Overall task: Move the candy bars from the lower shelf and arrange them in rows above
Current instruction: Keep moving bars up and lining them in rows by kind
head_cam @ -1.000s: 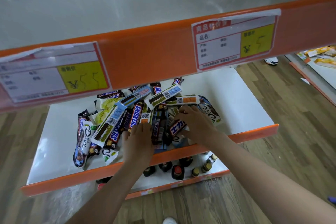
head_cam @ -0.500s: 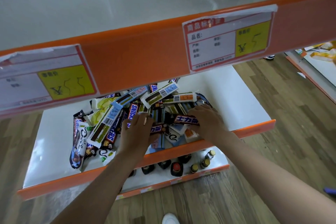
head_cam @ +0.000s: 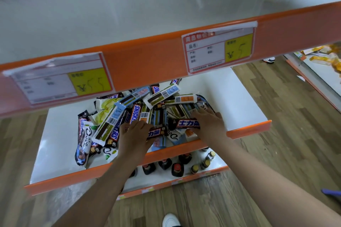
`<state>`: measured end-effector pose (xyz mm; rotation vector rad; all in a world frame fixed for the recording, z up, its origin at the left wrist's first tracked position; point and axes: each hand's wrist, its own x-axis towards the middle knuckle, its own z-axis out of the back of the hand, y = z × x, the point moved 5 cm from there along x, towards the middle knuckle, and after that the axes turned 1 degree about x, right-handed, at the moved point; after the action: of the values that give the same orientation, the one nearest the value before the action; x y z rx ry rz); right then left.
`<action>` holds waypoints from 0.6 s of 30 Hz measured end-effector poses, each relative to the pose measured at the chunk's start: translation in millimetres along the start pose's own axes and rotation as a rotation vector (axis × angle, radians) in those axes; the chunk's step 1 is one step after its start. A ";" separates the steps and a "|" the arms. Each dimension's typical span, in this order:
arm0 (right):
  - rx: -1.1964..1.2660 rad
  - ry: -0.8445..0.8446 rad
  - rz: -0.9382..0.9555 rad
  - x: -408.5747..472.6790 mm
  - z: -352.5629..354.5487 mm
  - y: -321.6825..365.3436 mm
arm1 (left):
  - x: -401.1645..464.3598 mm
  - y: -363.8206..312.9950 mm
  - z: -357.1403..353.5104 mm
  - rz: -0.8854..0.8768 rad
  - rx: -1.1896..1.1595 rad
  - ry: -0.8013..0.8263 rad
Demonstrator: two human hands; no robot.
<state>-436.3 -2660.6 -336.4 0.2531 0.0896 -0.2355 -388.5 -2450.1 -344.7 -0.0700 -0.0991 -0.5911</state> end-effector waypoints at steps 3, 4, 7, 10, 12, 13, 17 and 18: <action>-0.033 -0.007 0.002 -13.6 4.5 7.4 | -6.8 0.3 13.4 0.003 0.010 -0.057; -0.045 -0.007 0.001 -18.2 5.9 9.7 | -10.3 0.4 17.6 0.007 0.001 -0.066; -0.065 -0.001 0.003 -34.5 13.4 17.1 | -26.2 1.2 30.3 0.030 -0.009 -0.037; -0.085 0.013 0.016 -50.9 20.3 24.2 | -44.9 1.9 42.5 0.072 0.010 0.004; -0.092 0.007 0.023 -63.0 24.5 28.3 | -58.4 0.4 50.2 0.100 0.044 0.032; -0.092 0.001 0.028 -70.0 26.6 30.2 | -65.4 -0.3 53.4 0.109 0.063 0.033; -0.113 -0.009 0.049 -103.4 35.3 39.5 | -96.8 -9.1 69.6 0.129 0.064 0.003; -0.114 -0.005 0.054 -113.4 38.4 42.0 | -104.5 -13.2 75.5 0.132 0.049 0.000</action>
<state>-533.7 -2606.1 -276.2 0.1417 0.0911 -0.1767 -487.7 -2396.2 -281.1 -0.0283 -0.1084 -0.4563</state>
